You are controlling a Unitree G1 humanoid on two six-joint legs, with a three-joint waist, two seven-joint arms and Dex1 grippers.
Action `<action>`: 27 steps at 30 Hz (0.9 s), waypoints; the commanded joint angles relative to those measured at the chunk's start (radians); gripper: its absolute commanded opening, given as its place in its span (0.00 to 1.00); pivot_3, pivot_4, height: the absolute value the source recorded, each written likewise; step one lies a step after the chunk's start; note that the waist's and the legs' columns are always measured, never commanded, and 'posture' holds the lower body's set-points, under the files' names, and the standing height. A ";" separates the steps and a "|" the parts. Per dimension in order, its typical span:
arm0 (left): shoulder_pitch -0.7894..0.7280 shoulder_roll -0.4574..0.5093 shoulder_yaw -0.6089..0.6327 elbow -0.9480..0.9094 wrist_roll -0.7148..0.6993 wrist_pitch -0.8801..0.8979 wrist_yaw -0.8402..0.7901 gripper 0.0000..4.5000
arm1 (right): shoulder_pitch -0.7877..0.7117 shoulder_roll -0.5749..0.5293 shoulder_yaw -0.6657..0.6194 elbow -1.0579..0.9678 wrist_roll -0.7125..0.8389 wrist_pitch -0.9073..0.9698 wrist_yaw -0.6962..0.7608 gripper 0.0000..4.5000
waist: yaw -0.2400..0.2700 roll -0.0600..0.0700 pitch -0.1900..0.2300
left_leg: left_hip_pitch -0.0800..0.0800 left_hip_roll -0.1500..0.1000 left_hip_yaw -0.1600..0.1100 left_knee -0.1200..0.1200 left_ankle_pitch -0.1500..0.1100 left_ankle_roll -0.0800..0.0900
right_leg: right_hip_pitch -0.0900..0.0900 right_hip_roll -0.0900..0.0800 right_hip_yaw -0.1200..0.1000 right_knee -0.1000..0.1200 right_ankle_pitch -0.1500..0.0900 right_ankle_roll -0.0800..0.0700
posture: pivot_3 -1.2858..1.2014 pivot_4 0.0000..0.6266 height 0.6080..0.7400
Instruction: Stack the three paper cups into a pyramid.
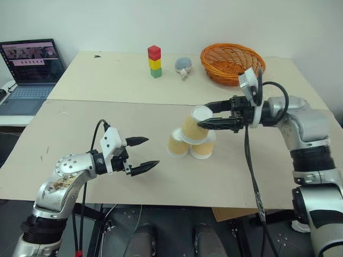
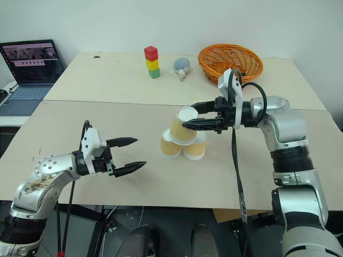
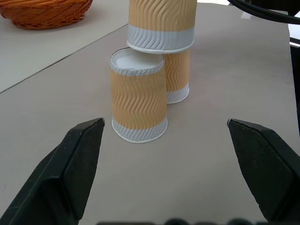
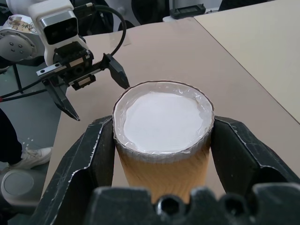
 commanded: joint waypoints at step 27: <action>-0.105 -0.137 0.141 0.045 -0.205 0.120 0.154 1.00 | 0.008 -0.163 -0.283 0.010 0.123 0.088 -0.010 0.99 | 0.001 -0.001 0.000 | -0.001 0.000 0.000 0.000 0.000 0.000 | 0.000 0.000 0.000 0.000 0.000 0.000 | 0.52 0.24 0.55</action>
